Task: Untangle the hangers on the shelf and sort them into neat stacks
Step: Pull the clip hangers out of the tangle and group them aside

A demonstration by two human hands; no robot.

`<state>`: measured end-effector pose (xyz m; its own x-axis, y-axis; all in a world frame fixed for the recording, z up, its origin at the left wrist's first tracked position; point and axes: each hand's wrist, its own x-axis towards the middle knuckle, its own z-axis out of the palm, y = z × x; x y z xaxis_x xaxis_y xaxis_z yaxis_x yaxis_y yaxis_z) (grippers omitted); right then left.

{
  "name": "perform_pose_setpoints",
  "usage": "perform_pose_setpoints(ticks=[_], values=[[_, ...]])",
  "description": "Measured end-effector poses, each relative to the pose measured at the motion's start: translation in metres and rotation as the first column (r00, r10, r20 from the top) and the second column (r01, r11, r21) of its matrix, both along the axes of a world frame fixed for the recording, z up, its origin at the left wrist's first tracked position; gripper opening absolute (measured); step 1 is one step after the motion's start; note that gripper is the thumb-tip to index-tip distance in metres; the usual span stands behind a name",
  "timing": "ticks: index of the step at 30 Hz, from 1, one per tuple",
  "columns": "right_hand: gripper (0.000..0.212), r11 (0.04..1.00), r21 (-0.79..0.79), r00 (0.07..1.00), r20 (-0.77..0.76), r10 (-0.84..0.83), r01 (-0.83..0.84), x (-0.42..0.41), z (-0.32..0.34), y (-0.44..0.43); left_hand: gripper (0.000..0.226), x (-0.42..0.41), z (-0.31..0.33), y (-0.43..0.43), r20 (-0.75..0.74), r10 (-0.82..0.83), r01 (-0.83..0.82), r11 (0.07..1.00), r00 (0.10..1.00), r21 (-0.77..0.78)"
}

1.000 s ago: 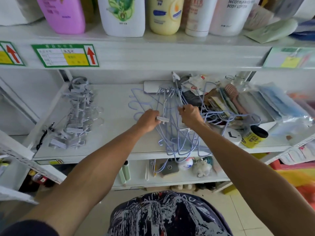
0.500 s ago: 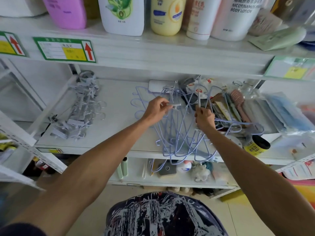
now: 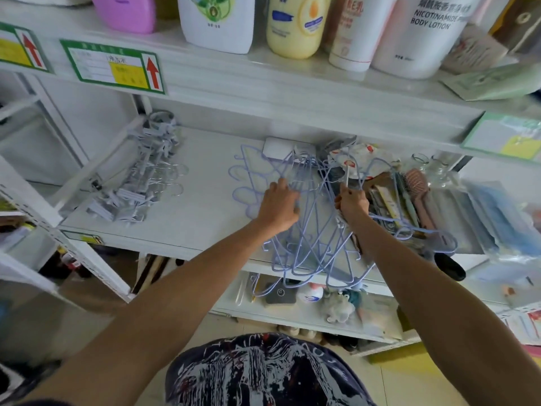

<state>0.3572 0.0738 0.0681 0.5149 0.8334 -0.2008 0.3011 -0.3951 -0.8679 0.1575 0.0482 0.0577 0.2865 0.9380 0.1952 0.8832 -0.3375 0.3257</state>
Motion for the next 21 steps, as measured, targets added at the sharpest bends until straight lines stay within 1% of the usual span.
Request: perform_pose_setpoints(ticks=[1, 2, 4, 5, 8, 12, 13, 15, 16, 17, 18, 20, 21], values=[[0.046, 1.000, -0.013, 1.000, 0.011, 0.005, -0.005, 0.001, 0.000, 0.002, 0.023, 0.011, 0.000, -0.003, -0.022, -0.040, 0.040, 0.999, 0.999, 0.016], [0.046, 1.000, -0.019, 1.000, 0.021, 0.011, -0.011, 0.002, -0.001, 0.005, 0.026, 0.021, -0.003, -0.006, -0.045, -0.050, 0.050, 0.999, 0.998, -0.012], [0.049, 0.999, -0.038, 0.999, 0.048, 0.015, -0.013, 0.004, -0.004, 0.010, 0.033, 0.036, -0.013, -0.009, -0.088, 0.019, -0.027, 0.995, 0.996, -0.100], [0.050, 0.999, -0.049, 0.998, 0.067, 0.016, -0.013, 0.006, -0.004, 0.012, 0.032, 0.041, -0.018, -0.009, -0.111, 0.053, -0.068, 0.989, 0.992, -0.129], [0.052, 0.997, -0.076, 0.990, 0.140, 0.034, -0.024, 0.008, -0.005, 0.019, 0.029, 0.051, -0.024, -0.009, -0.132, 0.088, -0.107, 0.984, 0.987, -0.145], [0.052, 0.989, -0.109, 0.963, 0.242, 0.119, -0.095, 0.008, -0.006, 0.036, 0.022, 0.054, -0.033, -0.011, -0.014, 0.132, -0.132, 0.985, 0.991, -0.112], [0.050, 0.980, -0.127, 0.941, 0.285, 0.184, -0.153, 0.004, 0.000, 0.038, 0.021, 0.055, -0.035, -0.011, 0.024, 0.137, -0.134, 0.984, 0.990, -0.113], [0.048, 0.939, -0.155, 0.885, 0.315, 0.342, -0.307, -0.004, 0.007, 0.045, 0.019, 0.061, -0.038, -0.014, 0.093, 0.148, -0.134, 0.981, 0.985, -0.142], [0.046, 0.925, -0.152, 0.861, 0.338, 0.381, -0.349, -0.008, 0.013, 0.045, 0.019, 0.064, -0.038, -0.015, 0.121, 0.154, -0.135, 0.979, 0.981, -0.155], [0.045, 0.917, -0.152, 0.834, 0.382, 0.398, -0.368, -0.012, 0.019, 0.046, 0.019, 0.066, -0.040, -0.015, 0.156, 0.161, -0.136, 0.978, 0.974, -0.160], [0.042, 0.923, -0.114, 0.836, 0.395, 0.381, -0.367, -0.013, 0.020, 0.050, 0.019, 0.066, -0.040, -0.015, 0.197, 0.174, -0.140, 0.975, 0.965, -0.174], [0.025, 0.944, -0.022, 0.858, 0.411, 0.308, -0.328, -0.015, 0.021, 0.056, 0.016, 0.064, -0.041, -0.012, 0.277, 0.191, -0.135, 0.969, 0.942, -0.209], [0.020, 0.950, -0.007, 0.858, 0.429, 0.284, -0.312, -0.015, 0.021, 0.058, 0.015, 0.064, -0.044, -0.010, 0.301, 0.203, -0.137, 0.964, 0.932, -0.226]])
